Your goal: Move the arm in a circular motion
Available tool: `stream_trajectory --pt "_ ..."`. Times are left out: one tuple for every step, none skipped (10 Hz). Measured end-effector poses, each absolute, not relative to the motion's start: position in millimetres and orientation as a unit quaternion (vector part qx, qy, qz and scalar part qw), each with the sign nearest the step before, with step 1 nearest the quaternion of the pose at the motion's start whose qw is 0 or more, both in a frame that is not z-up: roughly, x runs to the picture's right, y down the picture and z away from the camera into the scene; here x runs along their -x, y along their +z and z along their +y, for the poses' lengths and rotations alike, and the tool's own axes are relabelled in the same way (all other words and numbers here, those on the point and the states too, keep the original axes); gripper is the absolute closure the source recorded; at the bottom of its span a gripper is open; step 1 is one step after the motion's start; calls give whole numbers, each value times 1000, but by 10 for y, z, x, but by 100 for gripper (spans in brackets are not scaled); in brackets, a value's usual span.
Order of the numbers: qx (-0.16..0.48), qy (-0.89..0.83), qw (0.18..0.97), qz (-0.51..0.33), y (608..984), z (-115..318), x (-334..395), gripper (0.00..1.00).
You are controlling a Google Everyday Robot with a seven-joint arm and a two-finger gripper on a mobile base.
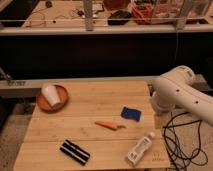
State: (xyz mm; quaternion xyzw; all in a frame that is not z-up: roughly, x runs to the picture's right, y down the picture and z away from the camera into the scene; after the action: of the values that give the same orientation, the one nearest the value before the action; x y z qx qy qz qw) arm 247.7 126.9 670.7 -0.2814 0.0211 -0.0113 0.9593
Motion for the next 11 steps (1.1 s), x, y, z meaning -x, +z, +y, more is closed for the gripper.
stream_trajectory --pt "284 -18 959 19 6712 1325 -2431 20" --pt "284 -24 959 15 6707 1355 -2348 20" --pt "286 -33 958 11 6711 1399 -2178 20" --pt "287 -43 957 5 6718 1433 -1985 20" --pt "289 -52 956 1 6717 1479 -1868 20" --pt "291 -59 955 -2 6708 1519 -1804 20" --pt "293 -63 954 -5 6699 1562 -1762 20" --pt "294 -70 953 -8 6691 1592 -1701 20" --pt "294 -81 952 -12 6698 1595 -1608 20" --pt "294 -91 951 -16 6709 1599 -1443 20" --pt "295 -102 950 -20 6715 1617 -1276 20"
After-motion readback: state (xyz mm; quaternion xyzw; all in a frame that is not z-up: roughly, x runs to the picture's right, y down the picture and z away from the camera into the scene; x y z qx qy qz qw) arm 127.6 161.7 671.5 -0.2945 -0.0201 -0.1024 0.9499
